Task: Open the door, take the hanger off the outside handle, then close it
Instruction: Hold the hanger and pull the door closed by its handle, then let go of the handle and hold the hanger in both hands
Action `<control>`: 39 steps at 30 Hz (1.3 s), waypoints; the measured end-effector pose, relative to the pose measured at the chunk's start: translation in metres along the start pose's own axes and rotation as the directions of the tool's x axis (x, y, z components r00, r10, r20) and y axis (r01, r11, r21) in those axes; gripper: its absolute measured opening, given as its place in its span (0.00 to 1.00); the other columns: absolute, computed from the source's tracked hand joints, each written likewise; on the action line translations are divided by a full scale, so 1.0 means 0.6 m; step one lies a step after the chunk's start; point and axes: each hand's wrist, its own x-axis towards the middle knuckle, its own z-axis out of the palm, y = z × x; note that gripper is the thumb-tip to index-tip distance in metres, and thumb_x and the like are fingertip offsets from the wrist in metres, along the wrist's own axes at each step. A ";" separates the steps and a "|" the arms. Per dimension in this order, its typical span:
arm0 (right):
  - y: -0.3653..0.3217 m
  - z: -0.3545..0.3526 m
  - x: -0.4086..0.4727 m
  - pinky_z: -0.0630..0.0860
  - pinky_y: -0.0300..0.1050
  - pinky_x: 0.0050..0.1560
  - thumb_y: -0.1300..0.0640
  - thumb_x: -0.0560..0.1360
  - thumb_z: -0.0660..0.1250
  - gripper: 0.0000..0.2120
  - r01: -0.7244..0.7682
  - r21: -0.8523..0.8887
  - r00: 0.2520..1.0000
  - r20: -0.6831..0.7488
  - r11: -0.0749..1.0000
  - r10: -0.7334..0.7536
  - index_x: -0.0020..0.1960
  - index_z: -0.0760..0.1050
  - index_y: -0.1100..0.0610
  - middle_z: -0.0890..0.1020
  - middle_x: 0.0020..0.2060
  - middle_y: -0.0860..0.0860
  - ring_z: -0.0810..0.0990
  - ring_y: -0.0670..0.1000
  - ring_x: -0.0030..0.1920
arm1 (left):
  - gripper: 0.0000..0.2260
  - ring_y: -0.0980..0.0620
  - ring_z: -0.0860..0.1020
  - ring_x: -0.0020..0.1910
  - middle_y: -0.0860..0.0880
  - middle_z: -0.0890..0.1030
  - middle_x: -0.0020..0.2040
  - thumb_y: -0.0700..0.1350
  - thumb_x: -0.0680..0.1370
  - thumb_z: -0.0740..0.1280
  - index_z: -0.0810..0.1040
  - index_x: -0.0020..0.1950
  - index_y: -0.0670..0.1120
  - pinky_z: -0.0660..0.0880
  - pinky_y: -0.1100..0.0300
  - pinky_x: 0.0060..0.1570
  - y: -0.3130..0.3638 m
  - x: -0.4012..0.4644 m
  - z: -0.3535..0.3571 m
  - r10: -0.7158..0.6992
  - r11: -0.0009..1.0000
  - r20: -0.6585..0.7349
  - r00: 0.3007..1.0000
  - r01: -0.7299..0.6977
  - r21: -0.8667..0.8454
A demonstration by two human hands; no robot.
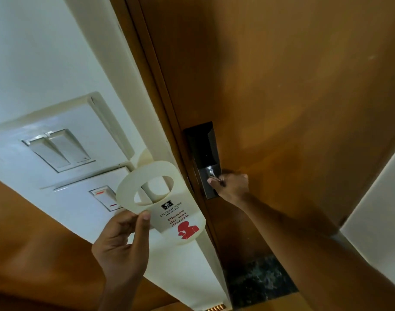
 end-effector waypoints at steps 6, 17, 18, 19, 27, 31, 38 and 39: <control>-0.015 -0.026 0.021 0.67 0.50 0.50 0.33 0.82 0.51 0.27 0.047 -0.160 0.980 0.196 0.986 -0.015 0.38 0.73 0.51 0.76 0.32 0.50 0.76 0.50 0.37 | 0.04 0.49 0.84 0.55 0.53 0.86 0.52 0.57 0.77 0.70 0.81 0.47 0.59 0.84 0.52 0.51 0.002 0.001 -0.001 -0.035 0.998 0.029 0.999 0.037 -0.048; -0.111 -0.070 -0.059 0.53 0.72 0.75 0.45 0.75 0.75 0.38 0.177 -0.828 0.972 0.232 0.532 0.038 0.77 0.62 0.56 0.70 0.71 0.60 0.63 0.68 0.74 | 0.05 0.65 0.81 0.52 0.59 0.83 0.51 0.53 0.74 0.68 0.79 0.48 0.54 0.80 0.70 0.46 0.003 -0.001 0.001 -0.122 0.991 0.095 0.988 0.127 -0.052; -0.108 -0.066 -0.096 0.46 0.75 0.76 0.43 0.75 0.74 0.43 0.162 -0.787 0.981 0.192 0.595 -0.014 0.80 0.55 0.57 0.64 0.77 0.61 0.57 0.70 0.77 | 0.07 0.67 0.81 0.51 0.61 0.82 0.50 0.55 0.74 0.68 0.79 0.48 0.54 0.79 0.70 0.46 0.004 -0.001 0.002 -0.143 0.988 0.091 0.986 0.147 -0.041; -0.106 -0.056 -0.134 0.41 0.75 0.75 0.40 0.74 0.74 0.48 0.152 -0.720 0.985 0.166 0.677 -0.045 0.81 0.52 0.57 0.60 0.79 0.61 0.53 0.70 0.79 | 0.09 0.67 0.81 0.50 0.61 0.82 0.50 0.56 0.74 0.67 0.79 0.48 0.54 0.78 0.71 0.45 0.004 0.000 0.003 -0.160 0.986 0.079 0.984 0.164 -0.042; -0.076 -0.065 -0.363 0.69 0.58 0.70 0.32 0.61 0.79 0.57 -0.328 0.187 0.942 0.139 0.926 0.306 0.76 0.44 0.37 0.64 0.74 0.42 0.67 0.50 0.73 | 0.08 0.51 0.86 0.42 0.49 0.87 0.42 0.46 0.77 0.71 0.81 0.39 0.54 0.76 0.73 0.33 0.011 -0.115 0.064 -0.421 0.867 0.117 0.899 0.437 -0.239; -0.013 -0.133 -0.426 0.77 0.49 0.59 0.44 0.65 0.79 0.44 -0.453 0.086 0.891 0.038 0.887 0.452 0.71 0.55 0.38 0.73 0.64 0.42 0.74 0.46 0.58 | 0.02 0.49 0.87 0.50 0.46 0.89 0.49 0.43 0.76 0.73 0.84 0.45 0.49 0.82 0.62 0.40 0.033 -0.184 0.112 -0.583 0.616 0.408 0.702 0.710 -0.341; 0.140 -0.281 -0.656 0.82 0.44 0.51 0.46 0.65 0.80 0.41 -0.661 0.070 0.744 -0.064 0.747 0.665 0.71 0.62 0.43 0.75 0.61 0.43 0.77 0.49 0.51 | 0.48 0.56 0.82 0.56 0.54 0.76 0.67 0.33 0.73 0.75 0.51 0.79 0.63 0.77 0.48 0.59 0.085 -0.262 0.226 -0.283 0.891 0.850 0.445 0.449 0.061; 0.162 -0.301 -0.698 0.81 0.45 0.53 0.46 0.65 0.81 0.42 -0.680 0.058 0.727 -0.074 0.731 0.683 0.72 0.62 0.44 0.75 0.62 0.44 0.77 0.49 0.52 | 0.53 0.53 0.81 0.59 0.52 0.73 0.70 0.33 0.72 0.76 0.45 0.79 0.66 0.78 0.47 0.59 0.099 -0.280 0.252 -0.241 0.932 0.898 0.368 0.347 0.108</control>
